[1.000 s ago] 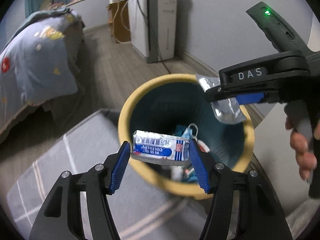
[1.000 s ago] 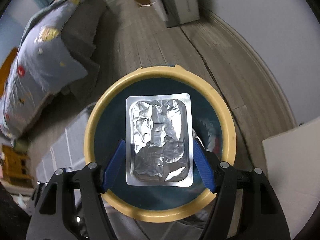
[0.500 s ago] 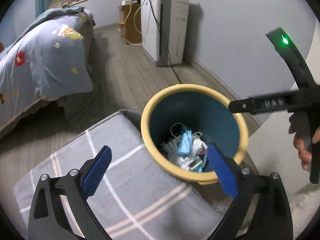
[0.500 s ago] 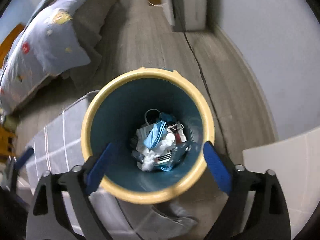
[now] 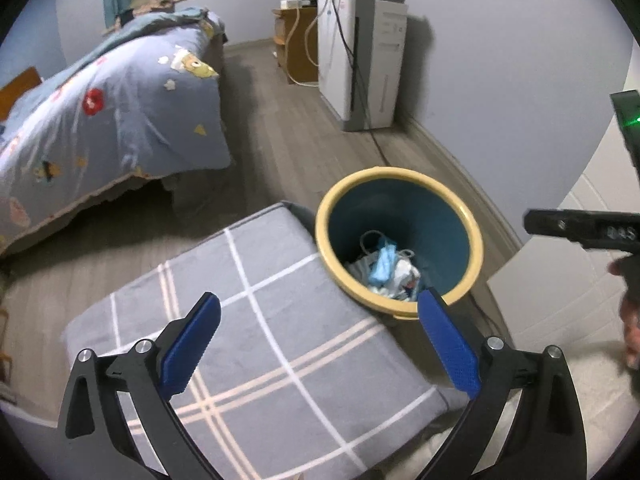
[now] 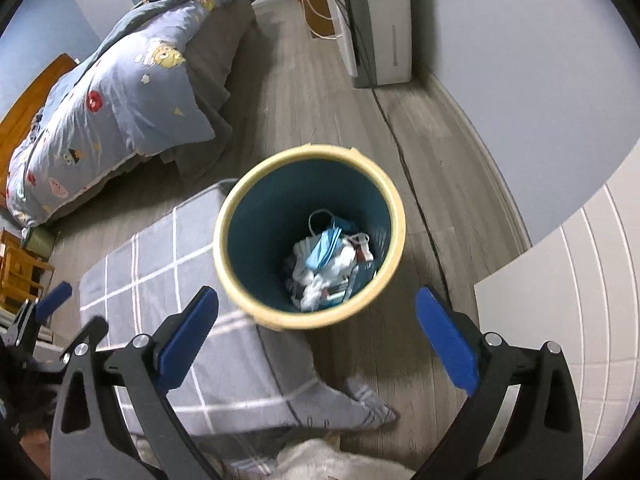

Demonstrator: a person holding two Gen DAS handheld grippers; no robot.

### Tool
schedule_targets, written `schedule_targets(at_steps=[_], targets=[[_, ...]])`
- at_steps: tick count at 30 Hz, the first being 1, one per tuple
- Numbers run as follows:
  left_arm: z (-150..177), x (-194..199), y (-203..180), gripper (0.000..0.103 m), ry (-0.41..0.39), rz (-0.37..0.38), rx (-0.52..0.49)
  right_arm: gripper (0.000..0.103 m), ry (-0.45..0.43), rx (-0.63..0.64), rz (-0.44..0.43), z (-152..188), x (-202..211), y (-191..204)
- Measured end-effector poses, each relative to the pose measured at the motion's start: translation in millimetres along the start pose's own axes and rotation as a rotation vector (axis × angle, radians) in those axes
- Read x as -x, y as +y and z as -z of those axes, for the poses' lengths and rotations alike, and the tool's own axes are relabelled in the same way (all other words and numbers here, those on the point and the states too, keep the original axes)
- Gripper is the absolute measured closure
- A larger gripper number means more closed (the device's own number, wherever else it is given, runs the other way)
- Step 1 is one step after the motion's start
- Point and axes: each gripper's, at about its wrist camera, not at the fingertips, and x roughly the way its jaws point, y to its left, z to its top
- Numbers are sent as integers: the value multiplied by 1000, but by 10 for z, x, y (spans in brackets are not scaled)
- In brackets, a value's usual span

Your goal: Collect trash

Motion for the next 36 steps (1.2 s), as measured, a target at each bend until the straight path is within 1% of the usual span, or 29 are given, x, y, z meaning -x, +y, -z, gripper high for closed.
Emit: schedule_targets(at_steps=[2, 4, 8, 11, 13, 18, 21, 25, 31, 36], targets=[[17, 3, 1, 5, -16, -12, 12, 6, 0, 15, 6, 51, 37, 45], [29, -4, 23, 5, -36, 20, 39, 6, -8, 33, 17, 76, 54, 99], [18, -53, 58, 5, -21, 36, 58, 6, -38, 50, 14, 104, 85, 135], [16, -60, 61, 5, -42, 22, 50, 6, -55, 43, 25, 127, 116, 120], [13, -76, 65, 5, -39, 11, 44, 6, -57, 37, 28, 130, 126, 109], [7, -48, 72, 5, -50, 16, 39, 6, -53, 9, 27, 131, 125, 71], [5, -30, 63, 5, -53, 18, 32, 6, -64, 1, 35, 138, 150, 69], [11, -9, 60, 5, -52, 32, 34, 6, -69, 9, 45, 157, 162, 103], [9, 7, 57, 5, -51, 28, 31, 6, -88, 36, 66, 164, 195, 167], [17, 32, 69, 5, -50, 29, 33, 6, -92, 33, 63, 158, 194, 166]])
